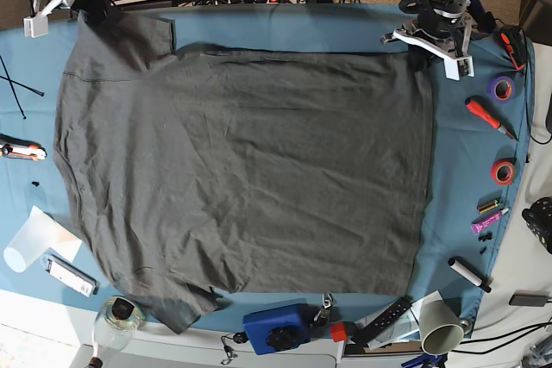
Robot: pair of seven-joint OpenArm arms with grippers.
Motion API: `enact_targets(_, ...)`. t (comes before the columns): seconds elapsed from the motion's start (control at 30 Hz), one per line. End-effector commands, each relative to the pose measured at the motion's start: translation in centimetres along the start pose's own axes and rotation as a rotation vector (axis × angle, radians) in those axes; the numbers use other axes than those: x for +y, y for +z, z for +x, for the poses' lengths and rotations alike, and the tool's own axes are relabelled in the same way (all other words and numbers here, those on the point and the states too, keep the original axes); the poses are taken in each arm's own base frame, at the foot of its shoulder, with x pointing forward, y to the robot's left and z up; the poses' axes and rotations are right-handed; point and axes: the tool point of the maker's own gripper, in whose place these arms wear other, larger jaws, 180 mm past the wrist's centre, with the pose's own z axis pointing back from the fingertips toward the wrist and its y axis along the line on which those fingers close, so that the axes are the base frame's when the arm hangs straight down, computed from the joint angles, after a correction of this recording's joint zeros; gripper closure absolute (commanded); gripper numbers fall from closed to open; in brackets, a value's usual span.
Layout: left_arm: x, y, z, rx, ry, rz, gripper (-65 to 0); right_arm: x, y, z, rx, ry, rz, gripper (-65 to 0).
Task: Fold the T-shirt properly
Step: 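Pull the hem corners apart with both grippers to flatten the shirt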
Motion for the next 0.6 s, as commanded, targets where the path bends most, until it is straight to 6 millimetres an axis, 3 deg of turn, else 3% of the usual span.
enact_targets(0.0, -0.2, 0.4, 1.0, -0.037, -0.022, -0.001, 0.0, -0.3, 1.0, 1.4, -0.046, 0.025, -0.015, 0.0)
enact_targets(0.2, -0.1, 1.4, 0.4, -0.002, -0.041, 0.002, 0.0, -2.4, 4.0, 2.5, -0.110, 0.015, -0.109, 0.0)
enact_targets(0.57, 1.5, 4.0, -2.2, 0.075, -0.047, 0.051, 0.0, -2.0, 5.3, -0.4, -0.016, -0.029, -0.090, 0.0)
